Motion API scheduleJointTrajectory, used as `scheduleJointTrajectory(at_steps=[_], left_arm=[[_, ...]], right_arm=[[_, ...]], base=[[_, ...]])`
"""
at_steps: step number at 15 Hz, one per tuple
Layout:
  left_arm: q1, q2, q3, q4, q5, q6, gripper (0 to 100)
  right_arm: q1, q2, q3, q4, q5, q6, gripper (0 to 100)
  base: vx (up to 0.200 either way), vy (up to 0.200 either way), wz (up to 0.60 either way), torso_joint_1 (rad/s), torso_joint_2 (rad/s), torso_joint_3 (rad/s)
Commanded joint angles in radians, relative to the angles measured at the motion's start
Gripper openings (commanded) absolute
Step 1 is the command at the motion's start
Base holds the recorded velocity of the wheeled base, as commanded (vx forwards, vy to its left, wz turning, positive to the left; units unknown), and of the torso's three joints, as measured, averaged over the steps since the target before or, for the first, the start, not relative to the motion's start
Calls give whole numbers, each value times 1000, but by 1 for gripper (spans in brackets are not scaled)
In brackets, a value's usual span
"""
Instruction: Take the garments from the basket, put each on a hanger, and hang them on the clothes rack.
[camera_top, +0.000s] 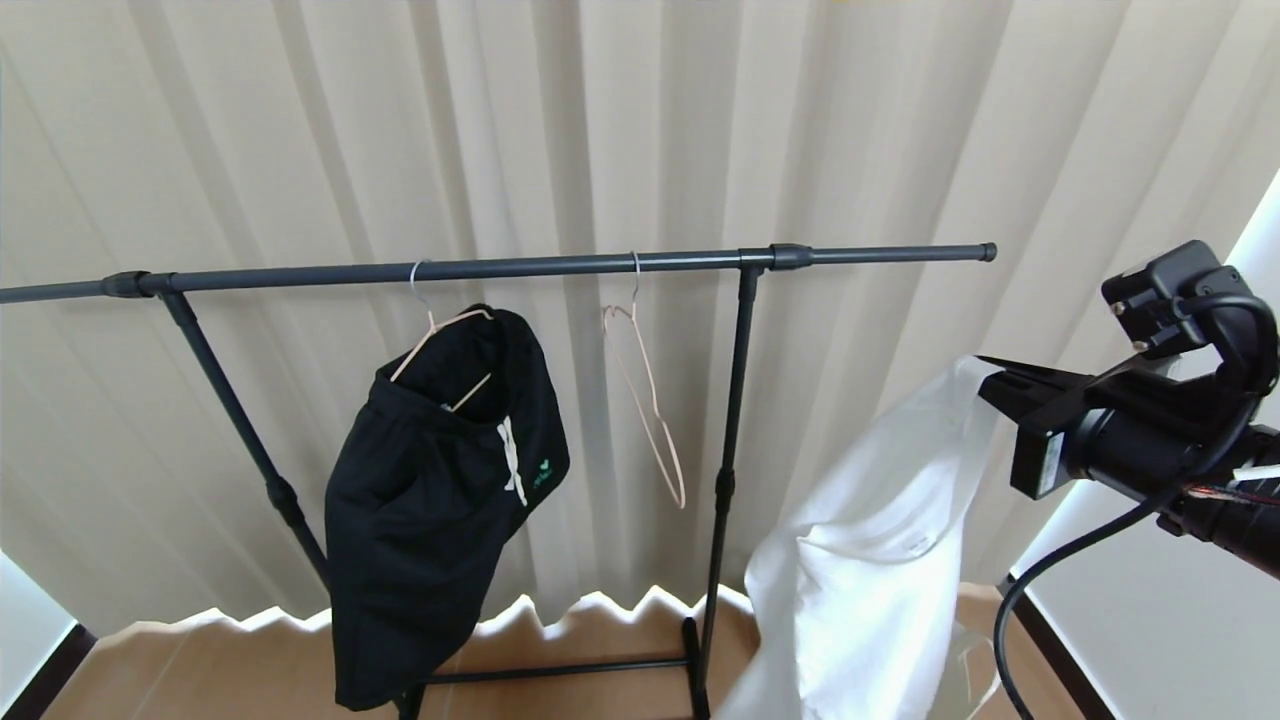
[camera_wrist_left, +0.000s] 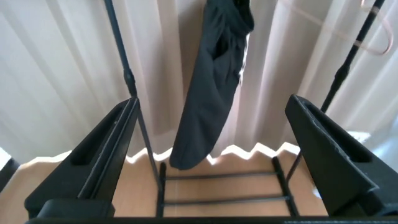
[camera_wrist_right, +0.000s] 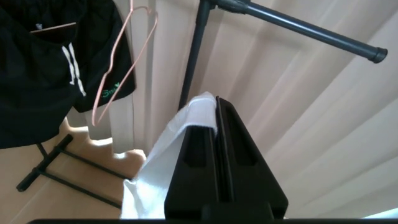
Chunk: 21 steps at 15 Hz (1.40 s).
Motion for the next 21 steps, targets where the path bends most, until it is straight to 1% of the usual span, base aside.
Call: scheduleJointTrajectory(at_steps=[1, 2, 3, 4, 5, 6, 7, 8, 9, 10, 12, 14, 16, 17, 18, 21], left_arm=[[-5, 244, 0, -1, -51, 78, 100], [-5, 320, 0, -4, -108, 153, 100], [-6, 400, -26, -7, -182, 218, 100], [-6, 468, -55, -7, -243, 233, 100], [-8, 658, -161, -7, -354, 227, 100], [-35, 782, -230, -7, -358, 198, 100], [-118, 888, -301, -8, -358, 133, 100], [-235, 972, -377, -10, -355, 20, 100], [-325, 1031, -436, -13, -337, -69, 100], [-442, 1118, -508, -21, -289, -150, 100], [-569, 1261, -584, -65, -193, -204, 100], [-690, 1451, -652, -180, -59, -216, 100], [-767, 1572, -698, -263, 13, -246, 100], [-805, 1644, -738, -306, 36, -272, 100], [-831, 1684, -773, -323, 38, -292, 100], [-873, 1774, -874, -329, 36, -336, 100]], right_arm=[[8, 64, -12, -2, 0, 1, 0], [14, 67, -12, -7, 0, 1, 0], [22, 70, -12, -30, 0, 1, 0], [23, 74, -10, -48, 4, 2, 0], [26, 97, -12, -91, 5, 1, 0], [34, 115, -9, -120, 5, 1, 0], [59, 133, -6, -148, 0, 1, 0], [86, 149, -3, -171, -1, 1, 0], [100, 161, -3, -183, -6, 2, 0], [109, 175, -4, -194, -19, 4, 0], [112, 190, -9, -207, -44, 7, 0], [125, 196, -10, -229, -52, 19, 0], [128, 198, -16, -229, -82, 39, 0], [149, 205, -23, -230, -102, 40, 0], [155, 205, -24, -232, -119, 40, 0], [174, 205, -24, -232, -127, 40, 0]], base=[[0, 0, 0, 0, 0, 0], [0, 0, 0, 0, 0, 0], [0, 0, 0, 0, 0, 0], [0, 0, 0, 0, 0, 0], [0, 0, 0, 0, 0, 0], [0, 0, 0, 0, 0, 0], [0, 0, 0, 0, 0, 0], [0, 0, 0, 0, 0, 0], [0, 0, 0, 0, 0, 0], [0, 0, 0, 0, 0, 0], [0, 0, 0, 0, 0, 0], [0, 0, 0, 0, 0, 0], [0, 0, 0, 0, 0, 0], [0, 0, 0, 0, 0, 0], [0, 0, 0, 0, 0, 0], [0, 0, 0, 0, 0, 0]])
